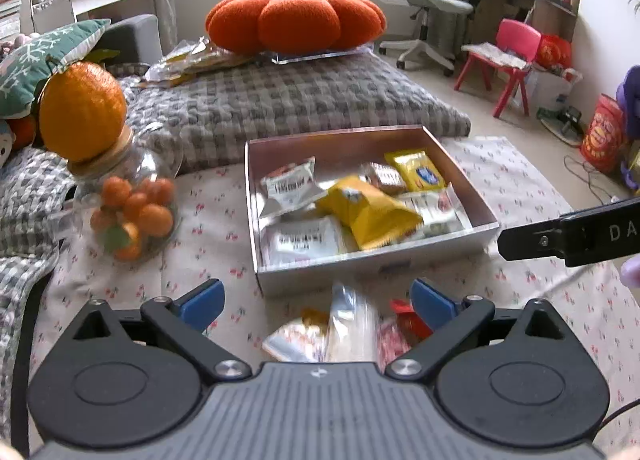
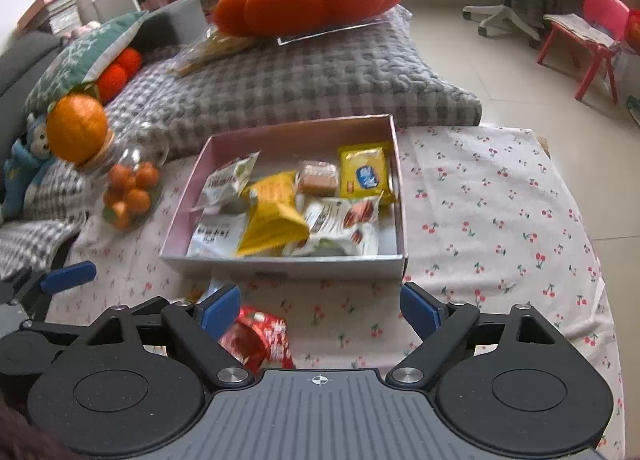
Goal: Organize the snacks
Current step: 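Move both grippers back over the remaining snack pile, then grasp the clear rice-cake bag with the left gripper, then grasp the red candy bag with the right gripper while the left holds the rice-cake bag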
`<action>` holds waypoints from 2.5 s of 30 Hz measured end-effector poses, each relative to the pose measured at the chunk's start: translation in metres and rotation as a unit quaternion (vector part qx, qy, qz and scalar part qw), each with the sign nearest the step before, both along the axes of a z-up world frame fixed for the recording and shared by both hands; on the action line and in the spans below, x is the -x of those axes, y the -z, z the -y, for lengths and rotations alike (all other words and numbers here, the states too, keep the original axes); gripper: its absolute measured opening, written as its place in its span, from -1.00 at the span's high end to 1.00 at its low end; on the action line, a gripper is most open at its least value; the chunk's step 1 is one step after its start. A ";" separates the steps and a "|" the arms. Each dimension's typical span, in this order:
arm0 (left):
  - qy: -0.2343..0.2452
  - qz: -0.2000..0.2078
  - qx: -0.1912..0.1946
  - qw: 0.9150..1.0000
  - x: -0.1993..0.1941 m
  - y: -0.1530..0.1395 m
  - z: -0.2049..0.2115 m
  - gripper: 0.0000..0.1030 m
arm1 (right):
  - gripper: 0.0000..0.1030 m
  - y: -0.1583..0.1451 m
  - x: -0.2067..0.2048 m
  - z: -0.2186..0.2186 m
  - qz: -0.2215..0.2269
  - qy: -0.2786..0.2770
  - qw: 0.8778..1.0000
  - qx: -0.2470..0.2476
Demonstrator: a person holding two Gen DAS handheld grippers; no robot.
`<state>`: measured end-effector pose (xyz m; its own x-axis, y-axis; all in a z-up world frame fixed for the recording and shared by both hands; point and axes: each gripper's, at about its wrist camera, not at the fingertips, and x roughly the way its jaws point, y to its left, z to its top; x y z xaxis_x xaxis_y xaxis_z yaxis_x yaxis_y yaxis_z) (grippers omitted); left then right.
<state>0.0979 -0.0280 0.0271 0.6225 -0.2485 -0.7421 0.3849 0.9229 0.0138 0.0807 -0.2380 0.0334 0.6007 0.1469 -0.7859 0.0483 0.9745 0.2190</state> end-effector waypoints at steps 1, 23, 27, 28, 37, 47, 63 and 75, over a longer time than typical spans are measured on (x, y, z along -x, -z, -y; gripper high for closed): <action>0.002 -0.003 -0.001 1.000 0.004 0.000 0.000 -0.94 | -0.76 0.001 0.003 -0.002 0.000 -0.004 1.000 0.003; 0.008 -0.027 -0.016 0.999 0.041 0.045 -0.036 -0.98 | -0.83 0.036 0.047 -0.027 0.002 -0.090 0.995 0.052; 0.020 0.000 -0.019 1.000 0.045 0.045 -0.035 -0.96 | -0.83 0.045 0.042 -0.030 -0.004 -0.100 0.993 0.056; 0.021 0.007 -0.018 1.000 0.045 0.045 -0.034 -0.95 | -0.83 0.047 0.040 -0.031 -0.008 -0.098 0.993 0.060; 0.048 0.012 -0.011 0.999 0.034 0.050 -0.012 -0.28 | -0.83 0.055 0.028 -0.024 -0.032 -0.075 0.995 0.058; 0.052 -0.015 -0.020 0.998 0.018 0.061 0.008 0.12 | -0.83 0.067 0.013 -0.010 -0.052 -0.038 0.998 0.024; 0.019 -0.033 -0.048 0.998 0.010 0.067 -0.012 0.30 | -0.78 0.085 -0.010 -0.026 -0.044 -0.025 0.999 -0.018; 0.006 -0.054 -0.035 0.998 0.006 0.078 -0.026 0.30 | -0.16 0.097 -0.011 -0.032 -0.038 -0.026 0.994 0.095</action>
<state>0.0923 -0.0018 -0.0511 0.5350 -0.1999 -0.8209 0.3984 0.9165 0.0365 0.0913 -0.2058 -0.0639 0.5336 0.0211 -0.8455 0.0060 0.9996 0.0287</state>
